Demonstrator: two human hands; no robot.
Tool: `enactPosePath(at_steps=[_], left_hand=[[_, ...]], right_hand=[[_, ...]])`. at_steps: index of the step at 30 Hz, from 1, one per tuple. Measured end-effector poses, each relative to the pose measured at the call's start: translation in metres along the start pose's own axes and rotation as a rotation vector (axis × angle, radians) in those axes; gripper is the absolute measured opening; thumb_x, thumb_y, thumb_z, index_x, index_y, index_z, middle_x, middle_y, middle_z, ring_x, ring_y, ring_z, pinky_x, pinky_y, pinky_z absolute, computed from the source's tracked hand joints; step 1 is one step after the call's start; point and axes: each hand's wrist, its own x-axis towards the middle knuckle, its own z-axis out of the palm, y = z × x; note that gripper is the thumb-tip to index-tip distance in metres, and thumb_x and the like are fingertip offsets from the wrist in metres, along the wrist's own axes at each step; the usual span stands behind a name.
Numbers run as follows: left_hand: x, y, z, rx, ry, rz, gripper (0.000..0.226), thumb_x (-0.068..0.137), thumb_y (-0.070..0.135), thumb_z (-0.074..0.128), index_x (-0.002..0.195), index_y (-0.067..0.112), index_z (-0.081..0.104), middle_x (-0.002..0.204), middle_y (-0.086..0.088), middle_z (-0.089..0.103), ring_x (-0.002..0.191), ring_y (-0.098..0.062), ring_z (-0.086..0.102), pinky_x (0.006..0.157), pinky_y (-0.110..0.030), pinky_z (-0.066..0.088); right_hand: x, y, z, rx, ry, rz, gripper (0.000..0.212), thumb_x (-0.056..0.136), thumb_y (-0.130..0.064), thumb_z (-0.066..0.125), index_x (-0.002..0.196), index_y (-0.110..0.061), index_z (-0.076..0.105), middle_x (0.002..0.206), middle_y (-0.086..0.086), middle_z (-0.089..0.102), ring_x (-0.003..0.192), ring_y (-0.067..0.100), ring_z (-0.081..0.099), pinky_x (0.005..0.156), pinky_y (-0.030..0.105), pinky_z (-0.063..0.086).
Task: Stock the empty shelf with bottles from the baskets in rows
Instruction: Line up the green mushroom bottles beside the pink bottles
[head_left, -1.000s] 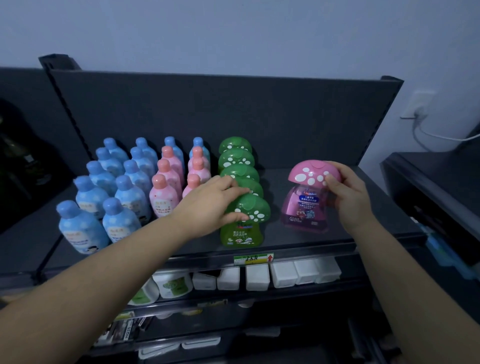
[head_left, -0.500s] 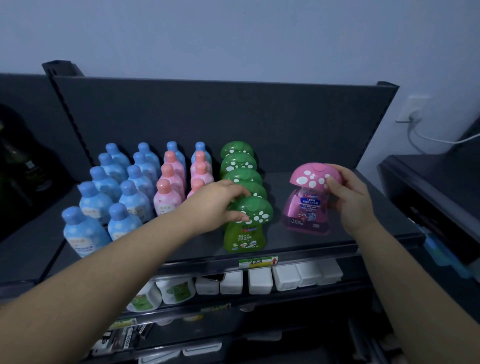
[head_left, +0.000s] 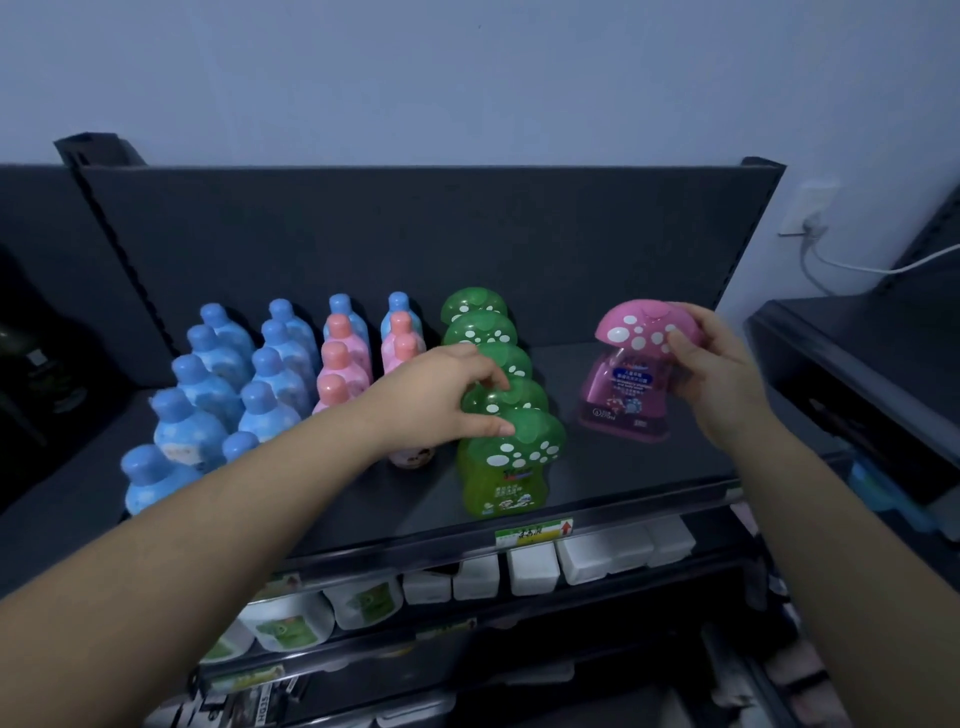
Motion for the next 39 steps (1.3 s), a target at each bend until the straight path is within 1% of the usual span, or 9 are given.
enactPosePath(at_steps=[2, 5, 9, 16, 24, 28, 33, 36, 39], left_hand=[[0.0, -0.001, 0.0, -0.035, 0.033, 0.025, 0.044, 0.081, 0.051, 0.072, 0.115, 0.024, 0.065, 0.108, 0.005, 0.059, 0.102, -0.011, 0.055, 0.092, -0.03, 0.044], [0.006, -0.004, -0.005, -0.084, 0.053, 0.068, 0.033, 0.089, 0.042, 0.066, 0.117, 0.024, 0.067, 0.109, 0.006, 0.06, 0.102, -0.01, 0.056, 0.093, -0.033, 0.047], [0.011, -0.009, -0.008, -0.061, 0.077, 0.111, 0.024, 0.093, 0.031, 0.064, 0.114, 0.022, 0.069, 0.108, 0.005, 0.062, 0.104, -0.01, 0.057, 0.094, -0.034, 0.046], [0.026, -0.02, -0.011, -0.001, 0.088, 0.038, 0.024, 0.088, 0.029, 0.069, 0.111, 0.023, 0.068, 0.106, 0.008, 0.062, 0.098, -0.009, 0.058, 0.09, -0.032, 0.047], [0.106, -0.022, -0.009, 0.023, 0.031, -0.077, 0.031, 0.085, 0.031, 0.073, 0.114, 0.024, 0.066, 0.107, 0.006, 0.062, 0.094, -0.009, 0.06, 0.089, -0.024, 0.046], [0.157, -0.026, -0.01, -0.259, 0.088, -0.234, 0.041, 0.079, 0.029, 0.081, 0.116, 0.02, 0.066, 0.105, -0.001, 0.067, 0.097, -0.017, 0.065, 0.092, -0.03, 0.051], [0.198, -0.033, -0.005, -0.427, 0.031, -0.295, 0.048, 0.078, 0.025, 0.081, 0.124, 0.019, 0.067, 0.114, 0.003, 0.069, 0.108, -0.007, 0.064, 0.094, -0.022, 0.051], [0.214, -0.034, -0.001, -0.435, -0.021, -0.282, 0.049, 0.075, 0.019, 0.084, 0.122, 0.016, 0.068, 0.109, 0.004, 0.072, 0.101, -0.006, 0.068, 0.09, -0.019, 0.052], [0.226, -0.045, 0.004, -0.273, 0.032, -0.306, 0.048, 0.072, 0.02, 0.086, 0.117, 0.016, 0.07, 0.105, 0.003, 0.073, 0.097, -0.012, 0.068, 0.092, -0.029, 0.054]], right_hand=[[0.003, 0.002, 0.002, -0.022, 0.008, -0.009, 0.028, 0.098, -0.013, 0.054, 0.126, -0.014, 0.055, 0.12, 0.008, 0.058, 0.102, 0.022, 0.062, 0.076, 0.037, 0.055], [0.006, -0.001, 0.006, -0.025, 0.011, -0.022, 0.028, 0.096, -0.017, 0.057, 0.123, -0.018, 0.057, 0.119, 0.006, 0.059, 0.104, 0.023, 0.062, 0.081, 0.042, 0.055], [0.004, -0.003, 0.009, -0.043, 0.021, -0.046, 0.024, 0.099, -0.013, 0.052, 0.122, -0.017, 0.056, 0.114, 0.002, 0.059, 0.101, 0.019, 0.062, 0.079, 0.037, 0.057], [0.018, 0.009, -0.003, -0.098, 0.03, -0.015, 0.029, 0.097, -0.016, 0.057, 0.126, -0.018, 0.054, 0.117, 0.0, 0.061, 0.106, 0.018, 0.065, 0.081, 0.035, 0.059], [0.077, 0.023, 0.005, -0.144, -0.188, 0.014, 0.033, 0.095, -0.003, 0.056, 0.121, -0.024, 0.055, 0.114, -0.001, 0.061, 0.101, 0.017, 0.064, 0.079, 0.035, 0.059], [0.11, 0.019, 0.014, -0.133, -0.374, 0.046, 0.032, 0.095, -0.006, 0.059, 0.122, -0.024, 0.054, 0.117, 0.004, 0.063, 0.101, 0.016, 0.068, 0.081, 0.032, 0.058], [0.141, 0.031, 0.011, -0.094, -0.437, 0.013, 0.034, 0.096, -0.001, 0.055, 0.127, -0.012, 0.048, 0.115, 0.004, 0.064, 0.099, 0.011, 0.068, 0.08, 0.028, 0.057], [0.164, 0.041, 0.009, -0.112, -0.474, 0.009, 0.033, 0.095, -0.002, 0.057, 0.123, -0.018, 0.05, 0.115, 0.002, 0.063, 0.102, 0.012, 0.066, 0.088, 0.034, 0.056], [0.186, 0.052, 0.017, -0.177, -0.52, 0.012, 0.033, 0.093, -0.015, 0.064, 0.122, -0.028, 0.053, 0.121, 0.004, 0.063, 0.111, 0.02, 0.064, 0.096, 0.045, 0.054]])
